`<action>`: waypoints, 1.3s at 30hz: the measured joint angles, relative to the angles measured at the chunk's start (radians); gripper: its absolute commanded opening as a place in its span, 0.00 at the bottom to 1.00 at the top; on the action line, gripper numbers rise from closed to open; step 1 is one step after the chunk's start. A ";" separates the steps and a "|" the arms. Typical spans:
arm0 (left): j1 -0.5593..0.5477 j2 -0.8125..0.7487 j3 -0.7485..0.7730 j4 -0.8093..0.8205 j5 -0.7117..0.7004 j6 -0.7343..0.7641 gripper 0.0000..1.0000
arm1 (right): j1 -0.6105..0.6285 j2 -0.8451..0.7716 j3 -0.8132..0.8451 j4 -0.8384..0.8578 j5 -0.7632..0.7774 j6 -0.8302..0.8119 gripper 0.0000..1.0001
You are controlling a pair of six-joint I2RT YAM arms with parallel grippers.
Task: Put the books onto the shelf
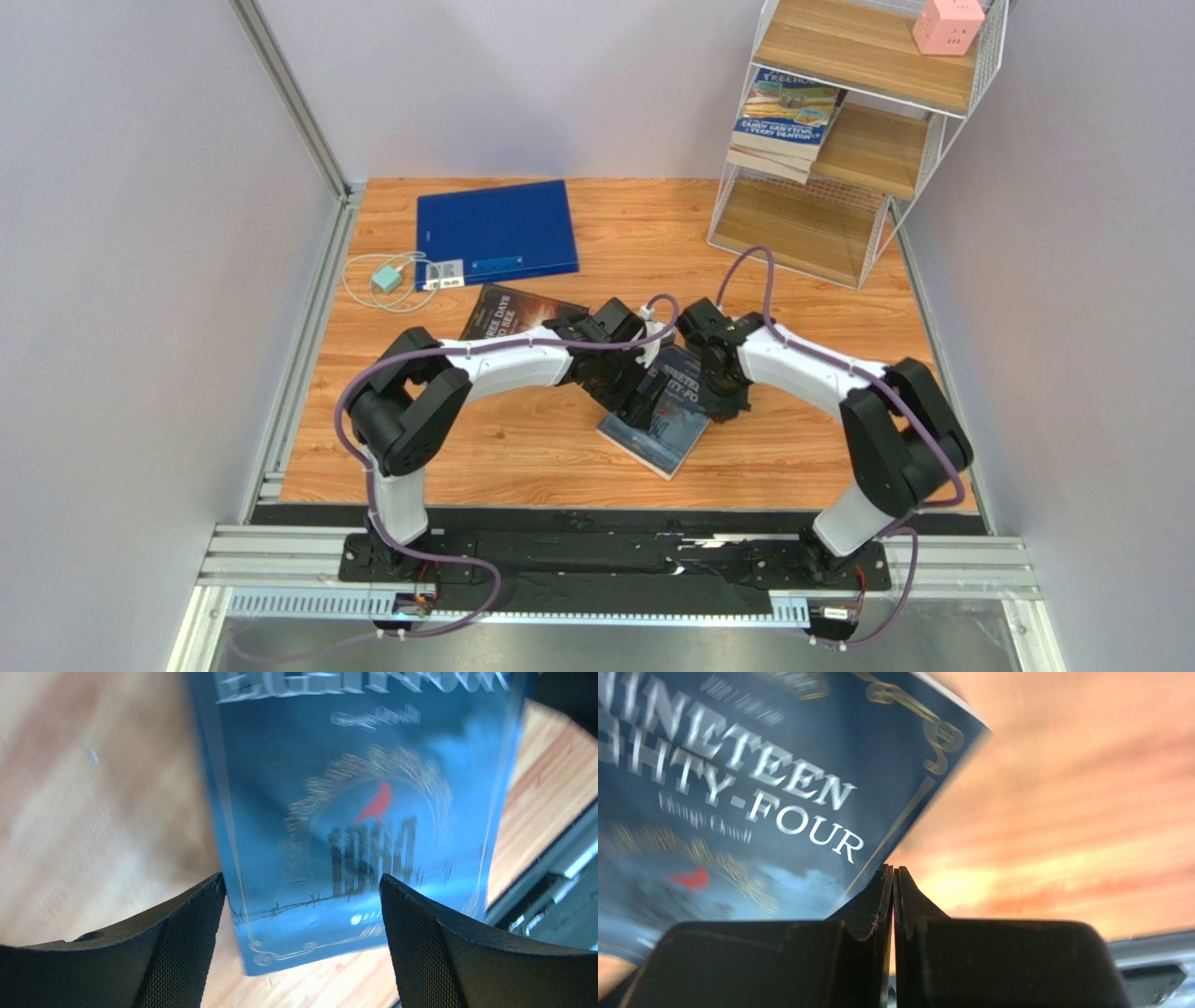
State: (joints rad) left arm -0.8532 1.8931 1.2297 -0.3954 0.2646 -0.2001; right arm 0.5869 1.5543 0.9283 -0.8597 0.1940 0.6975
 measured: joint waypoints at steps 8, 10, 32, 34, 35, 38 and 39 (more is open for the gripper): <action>-0.015 -0.106 -0.144 0.039 0.019 -0.078 0.86 | -0.019 0.214 0.265 0.066 0.024 -0.084 0.06; -0.023 -0.118 -0.157 0.039 0.018 -0.092 0.86 | -0.021 0.224 0.285 0.089 0.019 -0.089 0.07; -0.012 -0.203 -0.253 -0.060 -0.222 -0.287 0.00 | -0.158 -0.108 -0.006 0.300 -0.294 -0.200 0.62; -0.008 -0.172 -0.220 -0.069 -0.219 -0.303 0.00 | -0.159 -0.099 -0.035 0.338 -0.340 -0.203 0.66; -0.008 -0.154 -0.201 -0.068 -0.220 -0.311 0.00 | -0.159 -0.092 -0.045 0.350 -0.355 -0.203 0.66; -0.003 -0.111 -0.151 -0.066 -0.222 -0.324 0.00 | -0.159 -0.055 -0.066 0.402 -0.409 -0.205 0.66; 0.000 -0.101 -0.139 -0.066 -0.221 -0.327 0.00 | -0.159 -0.045 -0.072 0.416 -0.421 -0.204 0.66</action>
State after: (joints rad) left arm -0.8536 1.7920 1.0904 -0.4614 0.0437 -0.5266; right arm 0.4274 1.5097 0.8566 -0.4438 -0.2268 0.4931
